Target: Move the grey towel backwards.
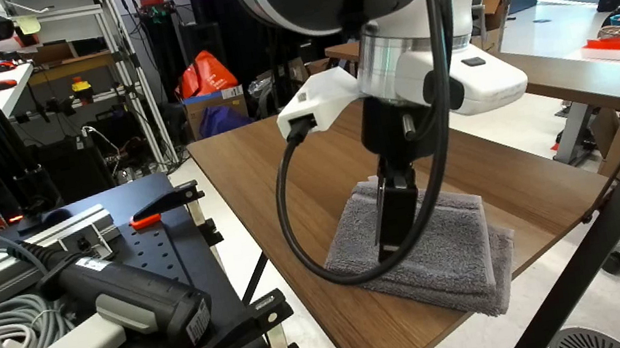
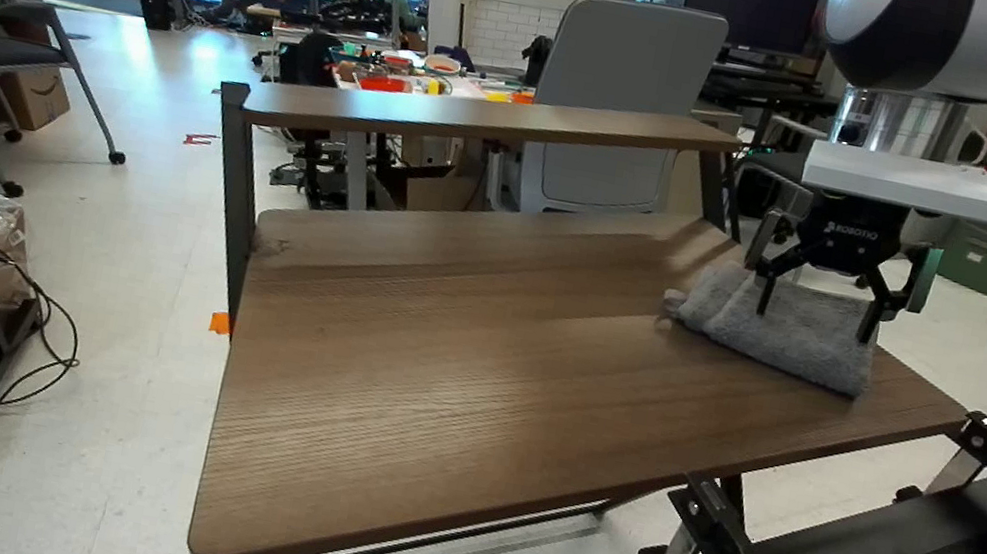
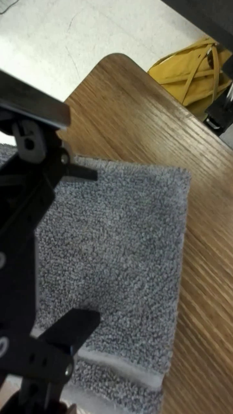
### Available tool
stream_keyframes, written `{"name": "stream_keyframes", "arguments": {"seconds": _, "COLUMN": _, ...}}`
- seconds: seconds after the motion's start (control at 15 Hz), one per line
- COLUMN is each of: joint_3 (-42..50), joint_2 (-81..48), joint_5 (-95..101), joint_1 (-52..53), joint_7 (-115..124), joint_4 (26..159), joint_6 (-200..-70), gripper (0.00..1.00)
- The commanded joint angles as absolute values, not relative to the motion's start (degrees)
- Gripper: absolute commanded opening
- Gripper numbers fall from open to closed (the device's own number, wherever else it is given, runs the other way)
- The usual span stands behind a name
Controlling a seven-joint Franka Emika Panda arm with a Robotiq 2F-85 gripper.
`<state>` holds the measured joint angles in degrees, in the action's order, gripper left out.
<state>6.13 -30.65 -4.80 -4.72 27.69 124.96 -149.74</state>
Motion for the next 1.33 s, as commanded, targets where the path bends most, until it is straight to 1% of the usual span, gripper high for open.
{"name": "stream_keyframes", "arguments": {"seconds": 0.0, "joint_3": 7.58, "joint_2": -34.07, "joint_5": -6.77, "joint_1": -3.01, "joint_7": 27.40, "joint_4": 122.39, "joint_6": -152.12, "gripper": 1.00}}
{"name": "stream_keyframes", "arguments": {"seconds": 0.6, "joint_3": 8.27, "joint_2": -38.74, "joint_5": -7.21, "joint_1": 0.65, "joint_7": 29.35, "joint_4": 116.88, "joint_6": -153.37, "gripper": 1.00}}
{"name": "stream_keyframes", "arguments": {"seconds": 1.27, "joint_3": 7.70, "joint_2": -44.52, "joint_5": -7.96, "joint_1": 5.96, "joint_7": 34.51, "joint_4": 104.22, "joint_6": -150.85, "gripper": 1.00}}
